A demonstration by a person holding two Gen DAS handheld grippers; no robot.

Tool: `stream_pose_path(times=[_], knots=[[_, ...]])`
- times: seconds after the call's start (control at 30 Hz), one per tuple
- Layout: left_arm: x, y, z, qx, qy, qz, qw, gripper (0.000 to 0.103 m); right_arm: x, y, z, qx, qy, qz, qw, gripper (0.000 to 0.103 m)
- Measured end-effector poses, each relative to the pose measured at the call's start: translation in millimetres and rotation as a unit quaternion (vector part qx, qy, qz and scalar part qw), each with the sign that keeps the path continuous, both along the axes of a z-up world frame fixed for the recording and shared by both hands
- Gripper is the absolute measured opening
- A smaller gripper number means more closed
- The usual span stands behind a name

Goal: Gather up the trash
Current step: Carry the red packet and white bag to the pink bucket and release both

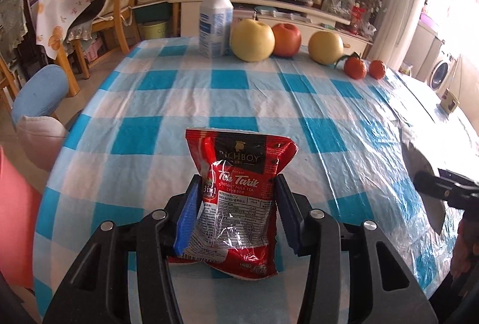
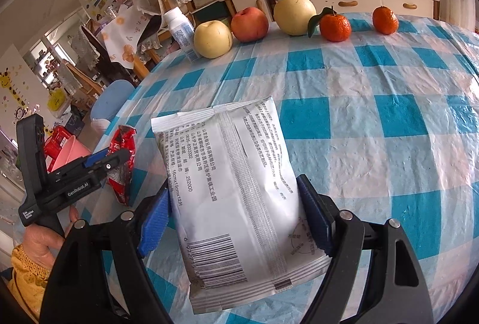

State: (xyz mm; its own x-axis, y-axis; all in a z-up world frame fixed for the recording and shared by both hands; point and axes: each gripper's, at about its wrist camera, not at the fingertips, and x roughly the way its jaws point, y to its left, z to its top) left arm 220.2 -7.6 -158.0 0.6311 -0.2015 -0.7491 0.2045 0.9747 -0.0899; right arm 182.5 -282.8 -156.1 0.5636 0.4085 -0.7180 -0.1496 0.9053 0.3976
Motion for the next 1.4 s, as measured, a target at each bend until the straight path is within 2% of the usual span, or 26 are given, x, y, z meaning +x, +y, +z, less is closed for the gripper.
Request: stream_pose_path(times=[0.17, 0.77, 1.4], knots=[[1.4, 12.8, -0.9, -0.011, -0.001, 0.009, 0.9999, 0.050, 0.0, 8.5, -2.5, -0.008, 0.001, 0.007, 1.000, 0.079], [-1.0, 44.5, 18.7, -0.027, -0.037, 0.024, 0.9986, 0.049, -1.4, 36.4, -6.3, 0.027, 0.014, 0.024, 0.999, 0.079], [-10.8, 80.9, 42.0, -0.075, -0.068, 0.038, 0.9941, 0.049, -6.9, 76.2, 11.4, 0.017, 0.000, 0.037, 0.999, 0.079]])
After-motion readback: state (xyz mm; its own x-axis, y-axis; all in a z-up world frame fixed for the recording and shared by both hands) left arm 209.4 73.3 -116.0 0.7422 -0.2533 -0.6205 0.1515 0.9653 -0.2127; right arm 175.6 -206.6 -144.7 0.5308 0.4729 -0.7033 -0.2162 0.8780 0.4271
